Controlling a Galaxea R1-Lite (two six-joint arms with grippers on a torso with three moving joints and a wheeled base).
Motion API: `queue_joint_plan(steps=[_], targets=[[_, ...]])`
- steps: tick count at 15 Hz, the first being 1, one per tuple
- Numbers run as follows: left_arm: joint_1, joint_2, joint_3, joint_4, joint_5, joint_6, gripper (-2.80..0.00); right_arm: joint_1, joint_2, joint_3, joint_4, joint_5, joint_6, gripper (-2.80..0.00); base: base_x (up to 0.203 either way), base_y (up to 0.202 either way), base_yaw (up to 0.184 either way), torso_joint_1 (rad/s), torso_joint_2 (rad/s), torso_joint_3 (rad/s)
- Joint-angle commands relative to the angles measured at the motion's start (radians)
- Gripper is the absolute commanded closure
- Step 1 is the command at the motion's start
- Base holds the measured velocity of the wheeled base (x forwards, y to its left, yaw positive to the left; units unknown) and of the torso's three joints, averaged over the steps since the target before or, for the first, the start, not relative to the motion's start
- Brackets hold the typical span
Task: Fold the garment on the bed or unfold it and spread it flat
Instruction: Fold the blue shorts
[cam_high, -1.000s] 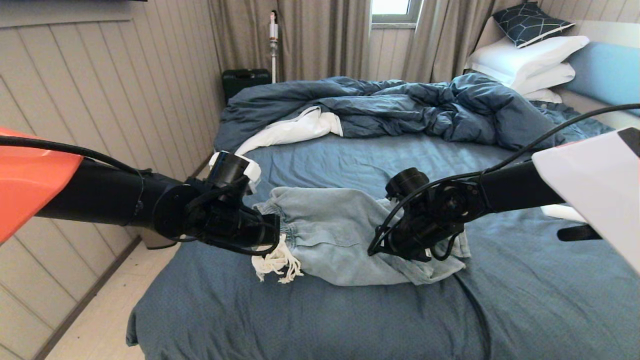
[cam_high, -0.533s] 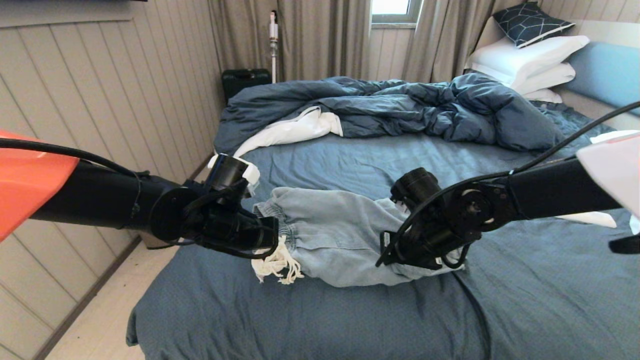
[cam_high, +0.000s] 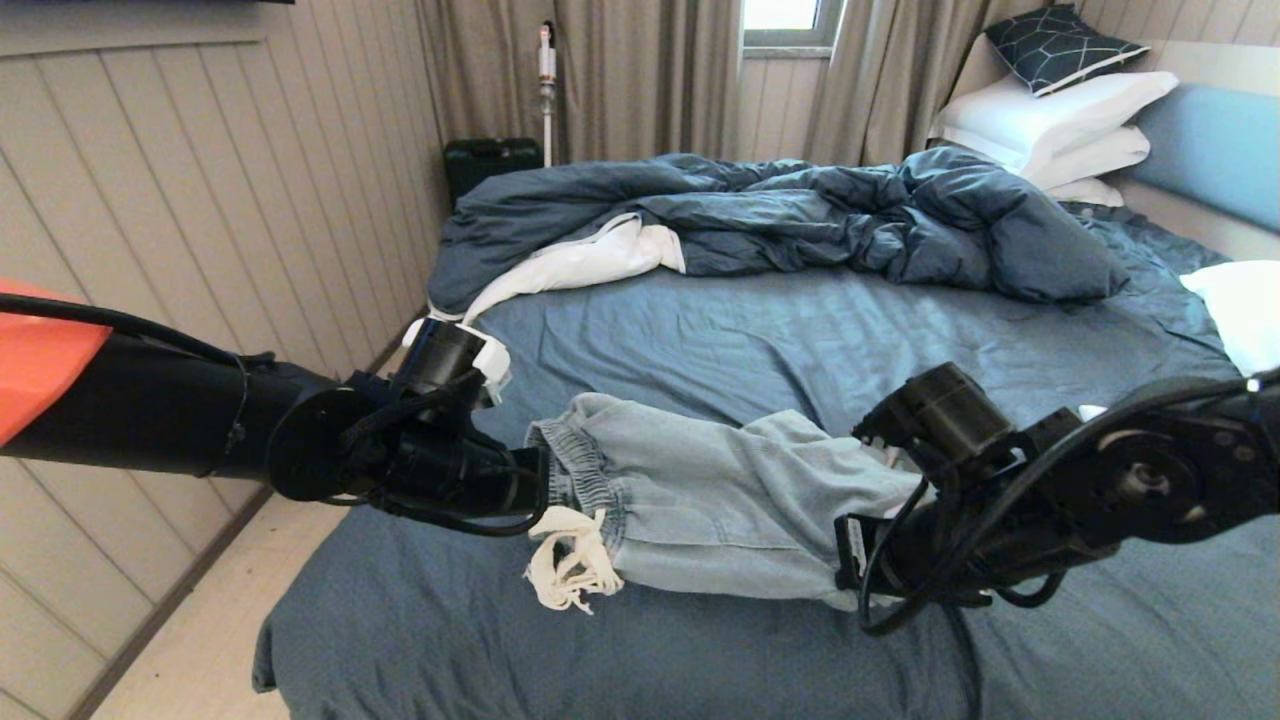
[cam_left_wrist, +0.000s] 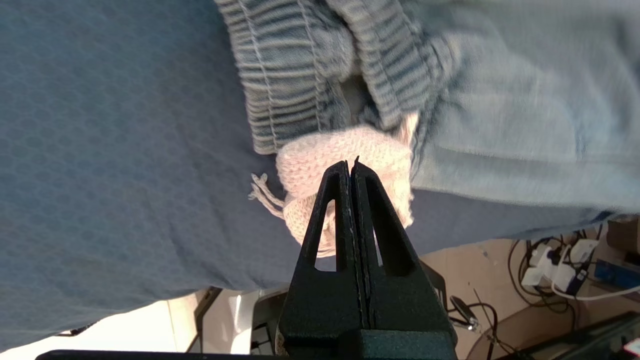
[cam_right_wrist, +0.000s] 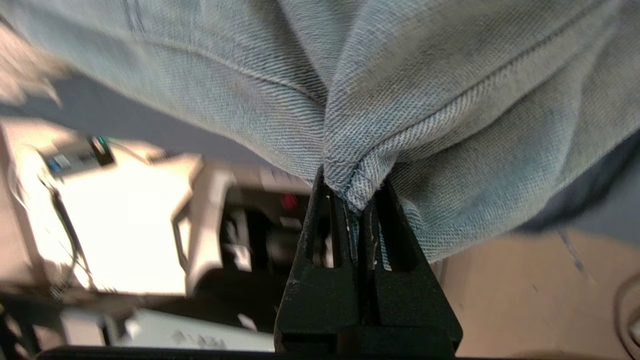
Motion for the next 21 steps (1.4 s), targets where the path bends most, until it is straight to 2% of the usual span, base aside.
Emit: queue_joint_plan(steps=[1,4,5,6,11,15,16,19,21], targets=[[-0.003,-0.004,0.004,-0.001,-0.002,-0.004,0.00,0.032,-0.026,0.059,0.002,0.002,0.003,0.00,0.000,0.000,0.000,0.000,0.00,0.000],[-0.002,-0.001,0.004,-0.001,-0.004,-0.003,0.00,0.074,-0.011,0.107,-0.050,-0.002,0.002,0.00,0.000,0.000,0.000,0.000,0.00,0.000],[-0.003,0.002,0.004,-0.001,-0.005,-0.003,0.00,0.082,-0.003,0.122,-0.083,-0.004,0.001,-2.05,0.000,0.000,0.000,0.000,0.00,0.000],[-0.001,0.004,0.002,-0.001,-0.005,-0.003,0.00,0.084,-0.003,0.138,-0.110,-0.006,0.001,-2.80,0.000,0.000,0.000,0.000,0.00,0.000],[-0.003,0.008,0.000,-0.001,-0.007,-0.003,0.00,0.063,-0.105,0.170,-0.122,-0.017,-0.011,-2.80,0.000,0.000,0.000,0.000,0.00,0.000],[-0.003,-0.001,-0.017,-0.001,-0.003,-0.003,0.00,-0.087,-0.138,0.145,-0.124,-0.017,-0.081,-2.80,0.000,0.000,0.000,0.000,0.00,0.000],[-0.003,-0.001,-0.029,-0.001,-0.002,-0.004,0.00,-0.125,-0.135,0.122,-0.124,-0.017,-0.094,0.00,0.000,0.000,0.000,0.000,0.00,0.000],[-0.014,0.019,-0.086,0.001,0.000,-0.009,0.00,-0.237,-0.127,0.064,-0.124,-0.012,-0.150,0.00,0.000,0.000,0.000,0.000,0.00,0.000],[-0.029,0.069,-0.138,0.008,0.002,-0.028,0.00,-0.256,-0.125,0.055,-0.123,-0.011,-0.159,0.00,0.000,0.000,0.000,0.000,0.00,0.000]])
